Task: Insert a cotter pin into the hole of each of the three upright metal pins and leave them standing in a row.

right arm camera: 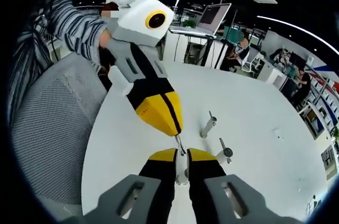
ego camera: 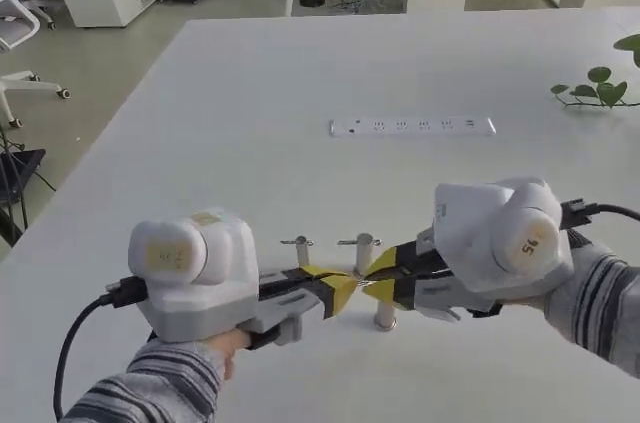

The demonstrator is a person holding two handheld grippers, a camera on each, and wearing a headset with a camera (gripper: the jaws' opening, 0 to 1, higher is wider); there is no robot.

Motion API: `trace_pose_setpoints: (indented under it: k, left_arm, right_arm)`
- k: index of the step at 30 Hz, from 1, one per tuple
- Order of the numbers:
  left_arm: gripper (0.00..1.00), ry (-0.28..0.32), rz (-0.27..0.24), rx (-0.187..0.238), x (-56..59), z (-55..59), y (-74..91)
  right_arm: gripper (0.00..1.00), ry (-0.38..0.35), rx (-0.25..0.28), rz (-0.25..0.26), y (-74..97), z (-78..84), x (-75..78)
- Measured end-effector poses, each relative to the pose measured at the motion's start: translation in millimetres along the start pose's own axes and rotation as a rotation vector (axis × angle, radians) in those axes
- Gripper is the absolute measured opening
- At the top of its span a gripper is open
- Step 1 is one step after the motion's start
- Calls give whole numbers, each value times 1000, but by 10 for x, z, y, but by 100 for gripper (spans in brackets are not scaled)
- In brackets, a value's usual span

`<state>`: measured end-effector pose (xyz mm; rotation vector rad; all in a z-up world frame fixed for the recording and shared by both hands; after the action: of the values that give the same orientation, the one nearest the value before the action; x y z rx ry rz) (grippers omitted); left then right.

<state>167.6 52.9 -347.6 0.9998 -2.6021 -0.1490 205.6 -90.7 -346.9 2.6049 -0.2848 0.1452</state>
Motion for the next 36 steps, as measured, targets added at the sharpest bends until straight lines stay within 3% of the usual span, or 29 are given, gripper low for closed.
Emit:
trace_pose_setpoints:
  k: [1,2,4,9,16,28,36]
  left_arm:
    - [0,-8,9,5,2,7,3]
    - [0,-22,19,-15,2,30,13]
    - [0,-83,35,-32,8,57,26]
    - [0,-106,64,-55,38,129,54]
    - [0,-164,131,-73,112,202,94]
    - [0,-165,195,-43,187,180,129]
    - [0,-147,223,-18,222,140,117]
  right_arm:
    - [4,-26,8,-6,8,28,-1]
    - [4,-52,18,-5,13,41,-2]
    - [5,-130,21,-7,39,86,-9]
    - [7,-192,40,-78,89,149,-54]
    - [8,-240,39,-135,114,215,-157]
    - [8,-389,94,-182,108,309,-226]
    - [2,-387,129,-211,125,245,-245]
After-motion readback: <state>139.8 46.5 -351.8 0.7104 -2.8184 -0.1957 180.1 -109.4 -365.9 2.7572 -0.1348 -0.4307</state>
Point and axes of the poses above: the centre of the closed fingertips' face, and the gripper's own axes: y roughly backward along the fingers, x roughly to its right, z roughly out of its underside, the point moved 9 cm from there along y, roughly backward along the fingers, and after that the axes turned 11 degrees about x, right-handed, at the moved point
